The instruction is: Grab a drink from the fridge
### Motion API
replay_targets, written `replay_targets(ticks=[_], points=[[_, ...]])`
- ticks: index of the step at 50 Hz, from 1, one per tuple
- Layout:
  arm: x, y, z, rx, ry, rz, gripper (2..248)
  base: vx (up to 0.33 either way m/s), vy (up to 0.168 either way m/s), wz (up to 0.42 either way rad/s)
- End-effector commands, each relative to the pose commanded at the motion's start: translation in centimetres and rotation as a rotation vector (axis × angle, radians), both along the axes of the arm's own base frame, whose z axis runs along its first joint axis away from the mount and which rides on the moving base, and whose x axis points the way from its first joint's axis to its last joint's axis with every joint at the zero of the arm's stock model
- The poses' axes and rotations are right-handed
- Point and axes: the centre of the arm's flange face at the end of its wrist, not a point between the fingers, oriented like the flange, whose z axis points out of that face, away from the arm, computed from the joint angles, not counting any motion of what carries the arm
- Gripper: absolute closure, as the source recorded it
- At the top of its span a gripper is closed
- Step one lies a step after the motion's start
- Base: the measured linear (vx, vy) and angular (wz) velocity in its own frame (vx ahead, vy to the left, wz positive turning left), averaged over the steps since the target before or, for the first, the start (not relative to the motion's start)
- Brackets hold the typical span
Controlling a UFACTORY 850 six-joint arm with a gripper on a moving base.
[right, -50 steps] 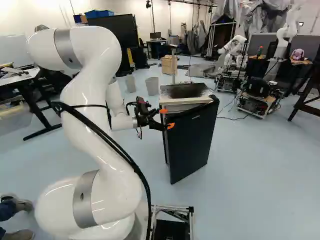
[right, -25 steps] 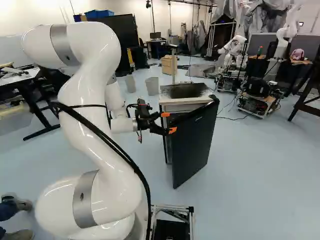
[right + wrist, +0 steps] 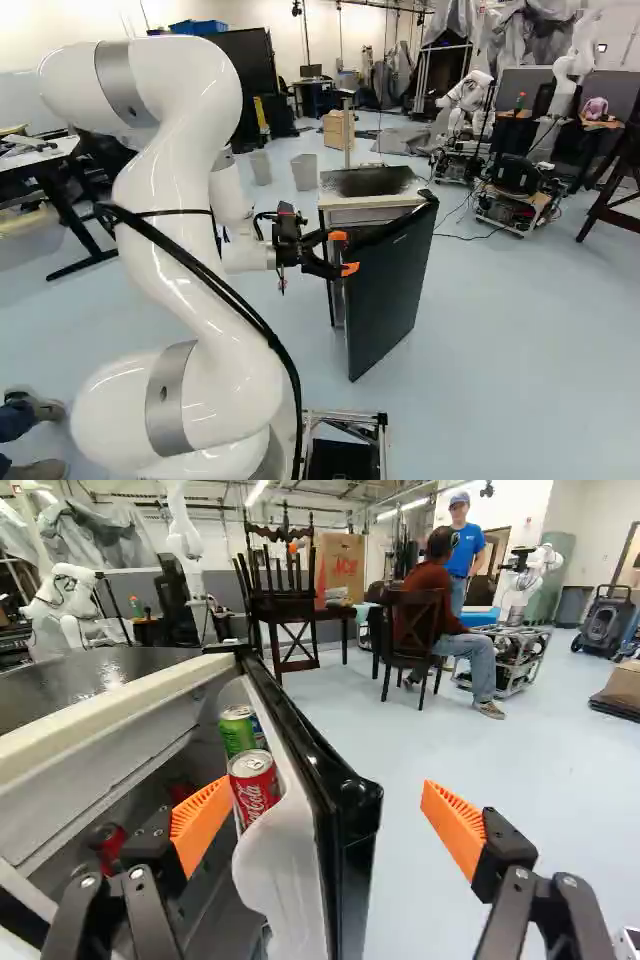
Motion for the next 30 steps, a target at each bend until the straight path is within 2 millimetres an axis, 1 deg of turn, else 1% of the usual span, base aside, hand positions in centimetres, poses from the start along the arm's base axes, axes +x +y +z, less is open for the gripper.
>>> replay_targets(ticks=[14, 30], points=[[-1.1, -1.2, 0.1, -0.016, 0.012, -0.046, 3, 0.000, 0.000, 0.000], [-1.9, -2.8, 0.1, -0.020, 0.023, -0.088, 3, 0.000, 0.000, 0.000]])
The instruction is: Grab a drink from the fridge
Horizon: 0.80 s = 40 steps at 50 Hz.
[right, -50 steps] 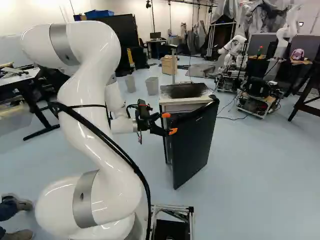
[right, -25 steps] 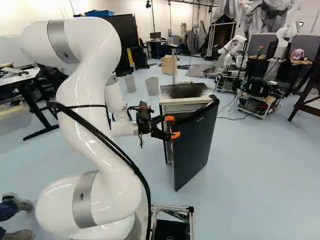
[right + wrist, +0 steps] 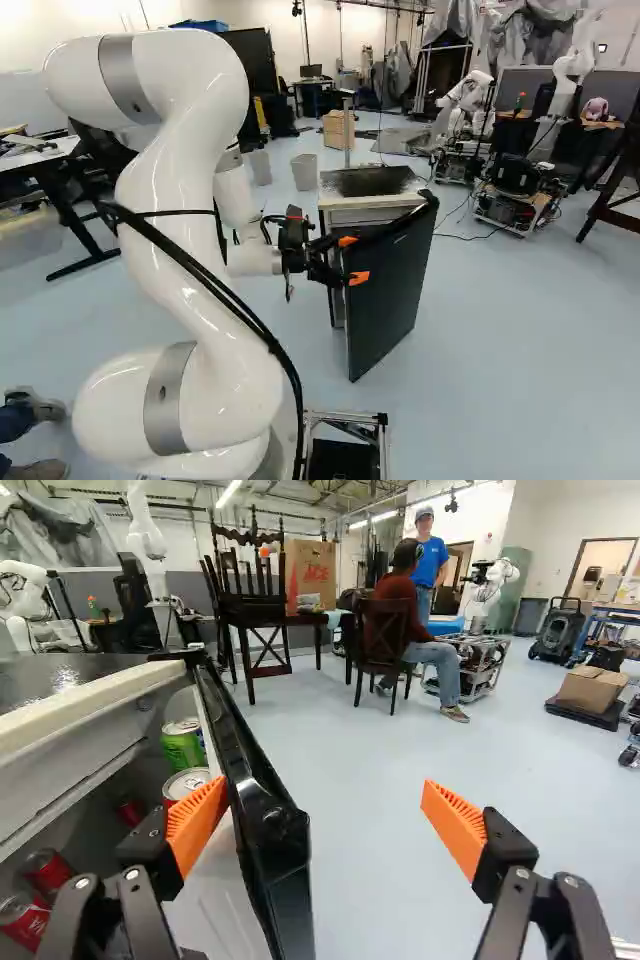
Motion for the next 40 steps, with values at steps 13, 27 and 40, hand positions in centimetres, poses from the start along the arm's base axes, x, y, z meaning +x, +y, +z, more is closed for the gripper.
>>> replay_targets(ticks=[13, 27, 40], points=[[-0.3, -1.5, 0.0, -0.001, 0.005, -0.039, 3, 0.000, 0.000, 0.000], [-0.3, -3.8, 0.0, -0.001, 0.003, -0.099, 3, 0.000, 0.000, 0.000], [-0.1, -6.2, 0.0, 0.001, -0.006, -0.165, 3, 0.000, 0.000, 0.000]])
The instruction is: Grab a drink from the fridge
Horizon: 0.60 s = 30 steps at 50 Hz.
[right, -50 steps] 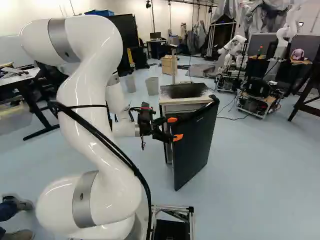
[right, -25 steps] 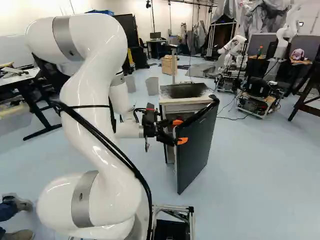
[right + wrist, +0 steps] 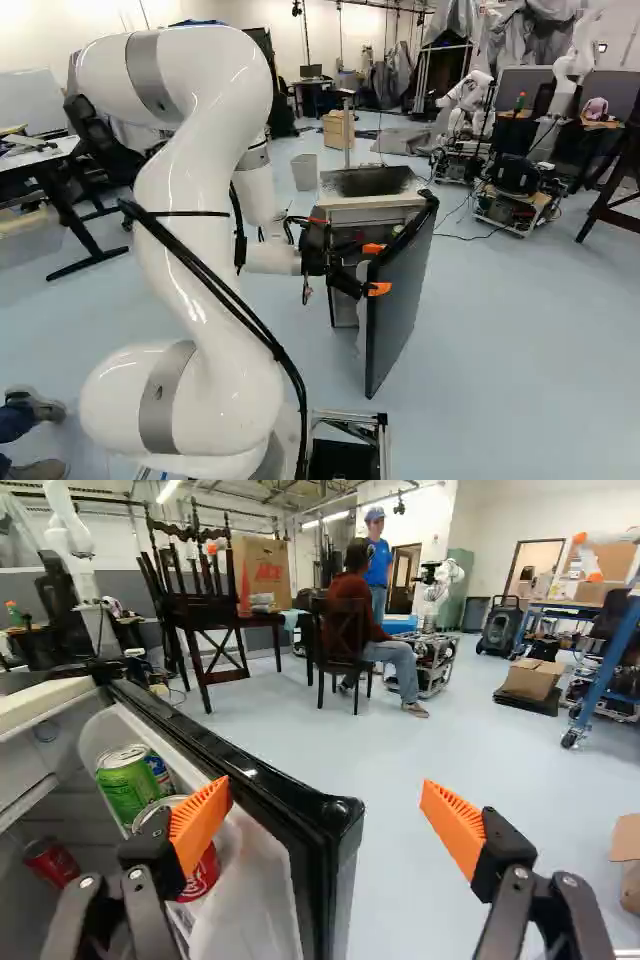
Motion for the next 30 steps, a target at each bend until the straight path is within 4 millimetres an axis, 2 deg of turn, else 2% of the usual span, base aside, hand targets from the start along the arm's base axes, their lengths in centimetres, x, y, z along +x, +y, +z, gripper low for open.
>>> replay_targets(ticks=[30], points=[[0.7, -6.0, 0.1, 0.000, -0.032, -0.158, 3, 0.000, 0.000, 0.000]])
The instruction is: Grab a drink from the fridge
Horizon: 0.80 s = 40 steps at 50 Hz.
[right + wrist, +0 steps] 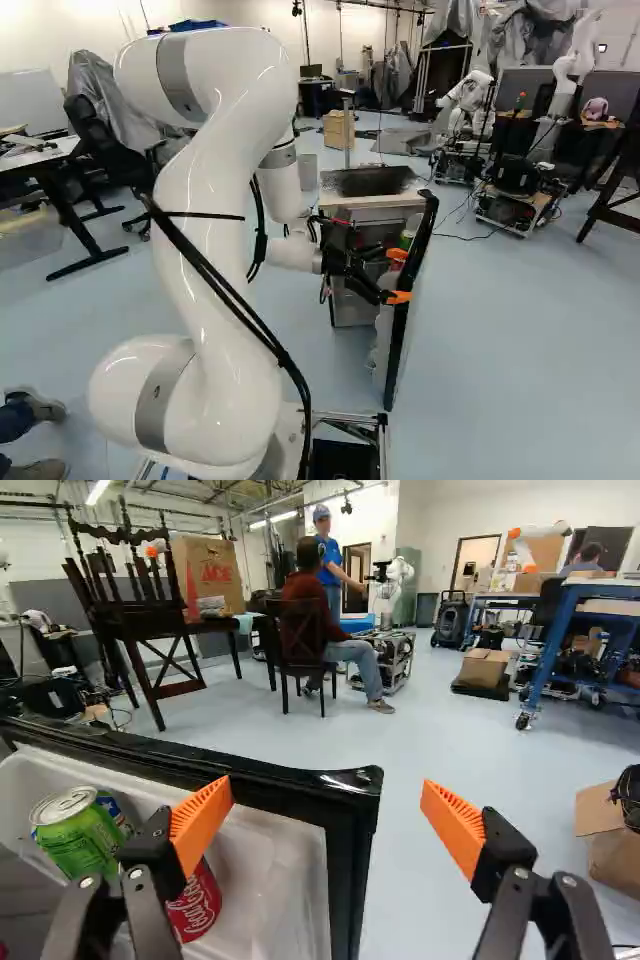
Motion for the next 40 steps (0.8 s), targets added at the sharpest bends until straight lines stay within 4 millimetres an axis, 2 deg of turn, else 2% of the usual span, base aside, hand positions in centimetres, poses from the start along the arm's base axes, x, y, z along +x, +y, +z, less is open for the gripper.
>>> replay_targets(ticks=[40], points=[[2.0, -9.2, 0.1, -0.015, -0.083, -0.209, 3, 0.000, 0.000, 0.000]])
